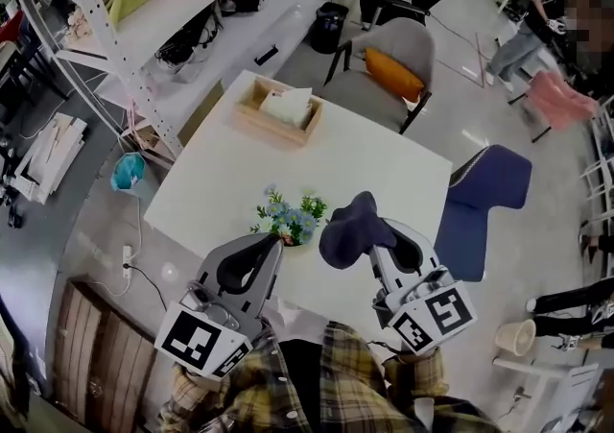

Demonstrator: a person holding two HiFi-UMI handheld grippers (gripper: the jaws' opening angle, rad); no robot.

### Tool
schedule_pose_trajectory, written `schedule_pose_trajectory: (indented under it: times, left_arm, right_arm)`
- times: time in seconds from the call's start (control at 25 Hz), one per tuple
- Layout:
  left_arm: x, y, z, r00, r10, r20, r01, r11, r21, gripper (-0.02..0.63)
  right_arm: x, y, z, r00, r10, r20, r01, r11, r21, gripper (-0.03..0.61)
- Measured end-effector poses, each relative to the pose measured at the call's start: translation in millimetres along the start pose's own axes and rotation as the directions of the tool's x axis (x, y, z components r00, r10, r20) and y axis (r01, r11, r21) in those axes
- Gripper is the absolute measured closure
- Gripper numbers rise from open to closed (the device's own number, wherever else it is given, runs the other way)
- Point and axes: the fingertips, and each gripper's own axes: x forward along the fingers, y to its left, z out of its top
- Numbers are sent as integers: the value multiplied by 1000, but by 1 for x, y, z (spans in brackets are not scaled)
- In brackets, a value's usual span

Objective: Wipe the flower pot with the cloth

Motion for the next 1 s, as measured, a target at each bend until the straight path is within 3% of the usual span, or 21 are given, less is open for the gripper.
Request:
schedule_pose_trajectory:
  times: [0.6,1.0]
  left_arm:
    - [30,8,-4,992,-114,-45,113,993,-19,601]
    - [17,20,-58,975,-132,-179,124,991,-57,601]
  right_arm:
    - [-3,-12,-5,993,-113,-21,114,993,41,561]
    - [-3,-19,-48,977,-177,-118,188,978,86,561]
